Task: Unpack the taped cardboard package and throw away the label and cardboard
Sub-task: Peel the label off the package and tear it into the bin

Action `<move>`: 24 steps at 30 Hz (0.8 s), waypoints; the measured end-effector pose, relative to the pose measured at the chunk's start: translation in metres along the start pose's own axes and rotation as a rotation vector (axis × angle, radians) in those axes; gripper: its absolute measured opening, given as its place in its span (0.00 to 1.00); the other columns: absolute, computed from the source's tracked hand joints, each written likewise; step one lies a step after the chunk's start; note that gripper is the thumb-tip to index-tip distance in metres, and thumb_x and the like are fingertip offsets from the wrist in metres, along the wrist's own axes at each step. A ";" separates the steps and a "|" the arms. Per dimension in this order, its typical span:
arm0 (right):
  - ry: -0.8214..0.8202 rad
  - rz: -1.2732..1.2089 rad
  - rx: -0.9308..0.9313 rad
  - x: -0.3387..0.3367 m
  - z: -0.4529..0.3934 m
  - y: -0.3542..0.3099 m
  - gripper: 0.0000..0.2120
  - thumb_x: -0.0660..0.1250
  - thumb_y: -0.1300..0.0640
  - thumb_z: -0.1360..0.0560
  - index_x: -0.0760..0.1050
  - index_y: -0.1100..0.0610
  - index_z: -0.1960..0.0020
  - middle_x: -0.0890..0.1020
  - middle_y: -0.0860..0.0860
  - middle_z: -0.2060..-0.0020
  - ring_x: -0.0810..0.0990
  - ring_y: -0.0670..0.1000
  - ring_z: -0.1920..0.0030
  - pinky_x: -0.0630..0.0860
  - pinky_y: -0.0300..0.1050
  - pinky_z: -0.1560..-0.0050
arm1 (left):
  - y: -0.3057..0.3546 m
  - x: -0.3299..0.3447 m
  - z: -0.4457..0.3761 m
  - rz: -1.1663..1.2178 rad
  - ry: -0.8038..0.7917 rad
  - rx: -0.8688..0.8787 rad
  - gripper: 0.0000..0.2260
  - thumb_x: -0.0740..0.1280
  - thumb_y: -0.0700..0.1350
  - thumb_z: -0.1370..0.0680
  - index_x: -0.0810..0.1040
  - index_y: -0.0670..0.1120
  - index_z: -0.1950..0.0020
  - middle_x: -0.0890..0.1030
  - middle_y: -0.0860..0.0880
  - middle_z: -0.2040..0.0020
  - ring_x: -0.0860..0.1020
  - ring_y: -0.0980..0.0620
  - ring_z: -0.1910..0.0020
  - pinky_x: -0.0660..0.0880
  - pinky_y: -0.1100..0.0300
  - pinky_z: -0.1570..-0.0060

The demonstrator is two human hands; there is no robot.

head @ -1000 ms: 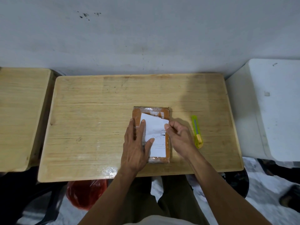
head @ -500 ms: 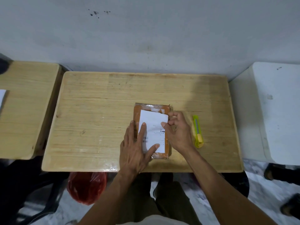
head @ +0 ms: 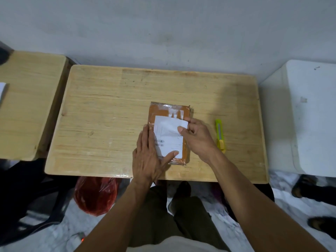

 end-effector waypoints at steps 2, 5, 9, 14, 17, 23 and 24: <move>-0.041 -0.070 0.026 0.003 -0.001 0.002 0.10 0.69 0.54 0.23 0.82 0.60 0.55 0.75 0.43 0.34 0.78 0.46 0.39 0.78 0.52 0.39 | 0.000 0.000 0.000 0.003 -0.002 -0.003 0.53 0.58 0.78 0.31 0.44 0.50 0.18 0.47 0.52 0.17 0.52 0.48 0.19 0.71 0.36 0.34; -0.077 -0.157 0.073 0.002 -0.002 0.006 0.14 0.70 0.56 0.23 0.82 0.68 0.48 0.72 0.39 0.32 0.78 0.48 0.37 0.78 0.57 0.38 | 0.002 -0.001 0.001 0.000 0.006 0.004 0.53 0.58 0.79 0.31 0.45 0.49 0.17 0.47 0.51 0.17 0.53 0.48 0.19 0.71 0.36 0.34; -0.137 -0.290 0.107 0.007 0.002 0.005 0.12 0.70 0.61 0.23 0.80 0.68 0.43 0.72 0.39 0.34 0.79 0.52 0.37 0.78 0.59 0.38 | 0.001 0.000 0.000 0.008 -0.010 -0.018 0.54 0.56 0.80 0.33 0.45 0.49 0.18 0.47 0.52 0.17 0.52 0.48 0.19 0.71 0.35 0.33; -0.199 -0.281 0.123 0.018 0.018 0.004 0.11 0.70 0.60 0.23 0.81 0.64 0.44 0.75 0.45 0.32 0.80 0.52 0.38 0.78 0.55 0.38 | -0.001 0.001 0.000 0.007 -0.021 -0.040 0.54 0.58 0.79 0.33 0.46 0.48 0.18 0.48 0.52 0.17 0.53 0.48 0.19 0.71 0.37 0.33; -0.243 -0.468 0.213 0.020 0.026 0.001 0.12 0.68 0.60 0.22 0.80 0.64 0.41 0.84 0.56 0.43 0.84 0.59 0.44 0.79 0.60 0.41 | -0.002 0.001 -0.001 0.016 -0.026 -0.043 0.54 0.59 0.78 0.33 0.44 0.50 0.18 0.48 0.52 0.17 0.52 0.48 0.19 0.70 0.37 0.32; 0.131 0.000 0.049 -0.029 0.015 -0.024 0.09 0.69 0.53 0.23 0.81 0.56 0.46 0.84 0.46 0.51 0.81 0.41 0.54 0.74 0.35 0.60 | 0.000 -0.003 0.000 -0.009 -0.066 -0.034 0.58 0.53 0.83 0.36 0.45 0.48 0.18 0.45 0.51 0.17 0.48 0.48 0.18 0.66 0.35 0.29; 0.164 0.059 0.020 -0.034 0.015 -0.030 0.08 0.69 0.54 0.23 0.80 0.58 0.48 0.83 0.45 0.53 0.79 0.38 0.56 0.73 0.33 0.62 | 0.000 -0.003 0.001 -0.013 -0.068 -0.030 0.58 0.52 0.84 0.36 0.45 0.48 0.18 0.44 0.51 0.17 0.48 0.48 0.18 0.66 0.35 0.29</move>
Point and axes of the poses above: each hand's wrist, its own z-axis away from the middle knuckle, its own x-axis out of the palm, y = z × x, the point moved 9 cm from there along -z, towards the middle knuckle
